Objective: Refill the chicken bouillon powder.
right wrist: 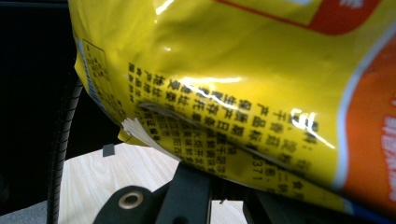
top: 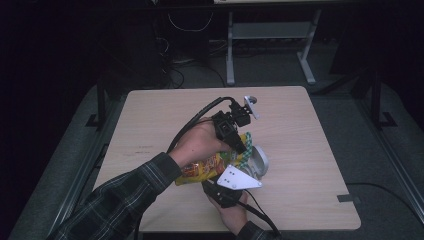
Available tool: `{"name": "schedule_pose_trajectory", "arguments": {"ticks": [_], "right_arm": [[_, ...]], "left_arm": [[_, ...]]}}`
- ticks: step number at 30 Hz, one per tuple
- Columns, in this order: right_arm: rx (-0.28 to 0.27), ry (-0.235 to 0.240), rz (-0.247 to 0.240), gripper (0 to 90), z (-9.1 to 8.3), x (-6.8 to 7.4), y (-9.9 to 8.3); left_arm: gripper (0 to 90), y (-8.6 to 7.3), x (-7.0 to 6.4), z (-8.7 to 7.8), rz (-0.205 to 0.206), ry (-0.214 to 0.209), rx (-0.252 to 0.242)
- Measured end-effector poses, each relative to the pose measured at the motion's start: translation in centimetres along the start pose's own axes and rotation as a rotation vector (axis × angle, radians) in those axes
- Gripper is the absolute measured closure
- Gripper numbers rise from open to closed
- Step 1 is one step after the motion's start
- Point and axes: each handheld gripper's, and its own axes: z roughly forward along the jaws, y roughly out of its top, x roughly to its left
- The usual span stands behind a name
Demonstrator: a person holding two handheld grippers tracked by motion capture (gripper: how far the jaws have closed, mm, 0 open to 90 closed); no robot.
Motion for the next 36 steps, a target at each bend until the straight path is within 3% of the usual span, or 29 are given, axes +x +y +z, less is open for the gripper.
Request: {"name": "schedule_pose_trajectory", "arguments": {"ticks": [36], "right_arm": [[-0.008,-0.004,-0.002,89.9,-0.07,-0.22,0.13]], "left_arm": [[89.7,0.35,-0.13,-0.04,0.007,0.007,0.007]]}}
